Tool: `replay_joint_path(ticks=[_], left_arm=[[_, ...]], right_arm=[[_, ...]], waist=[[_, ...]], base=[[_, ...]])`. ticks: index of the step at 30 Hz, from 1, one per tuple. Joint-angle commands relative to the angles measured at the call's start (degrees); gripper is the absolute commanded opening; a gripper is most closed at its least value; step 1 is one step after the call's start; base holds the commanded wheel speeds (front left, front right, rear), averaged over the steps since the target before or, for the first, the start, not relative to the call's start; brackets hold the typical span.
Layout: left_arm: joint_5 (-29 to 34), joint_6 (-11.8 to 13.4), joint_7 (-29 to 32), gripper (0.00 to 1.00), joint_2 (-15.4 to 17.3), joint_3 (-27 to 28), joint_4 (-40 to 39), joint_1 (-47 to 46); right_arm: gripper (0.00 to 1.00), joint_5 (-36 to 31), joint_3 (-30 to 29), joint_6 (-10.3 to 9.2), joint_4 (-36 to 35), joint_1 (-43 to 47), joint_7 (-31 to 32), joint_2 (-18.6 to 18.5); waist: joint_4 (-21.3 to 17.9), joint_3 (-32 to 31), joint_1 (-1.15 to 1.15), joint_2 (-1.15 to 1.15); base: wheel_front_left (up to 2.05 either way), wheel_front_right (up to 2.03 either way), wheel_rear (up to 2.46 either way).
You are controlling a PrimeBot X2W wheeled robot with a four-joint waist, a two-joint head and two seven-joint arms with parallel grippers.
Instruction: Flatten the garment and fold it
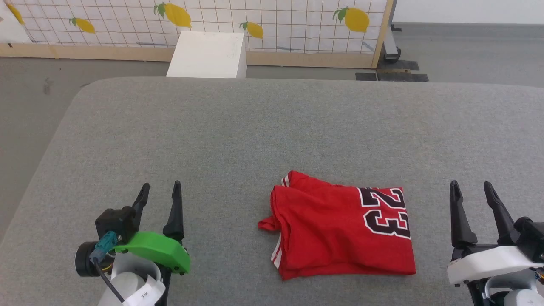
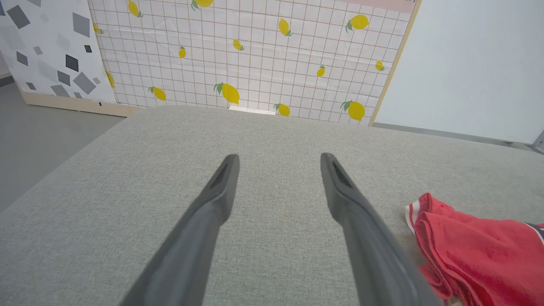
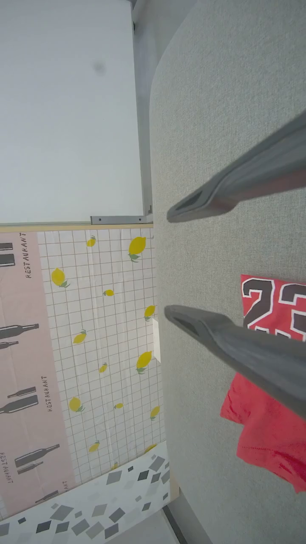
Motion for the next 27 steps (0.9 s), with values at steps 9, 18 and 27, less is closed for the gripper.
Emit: replay_joint_path(ticks=[9,18,27], left_arm=[[0.0,0.9,-0.4,1.0,0.4,-0.4,0.2,1.0],[-0.1,1.2,-0.5,1.0,0.7,-0.7,0.1,1.0],[-0.2,1.5,-0.7,1.0,0.8,-0.8,-1.0,0.7]], right_arm=[[1.0,-0.3,-0.3,-0.09,0.6,0.4,-0.1,0.4],[1.0,-0.4,-0.5,-0.09,0.9,0.3,0.0,0.4],[1.0,4.1,-1.5,-0.09,2.0,-4.9,15.7,-2.9]], waist=[[0.2,0.0,0.0,0.0],[0.3,0.0,0.0,0.0],[0.1,1.1,0.0,0.0]], base=[[0.0,0.0,0.0],[0.0,0.0,0.0],[0.0,0.0,0.0]])
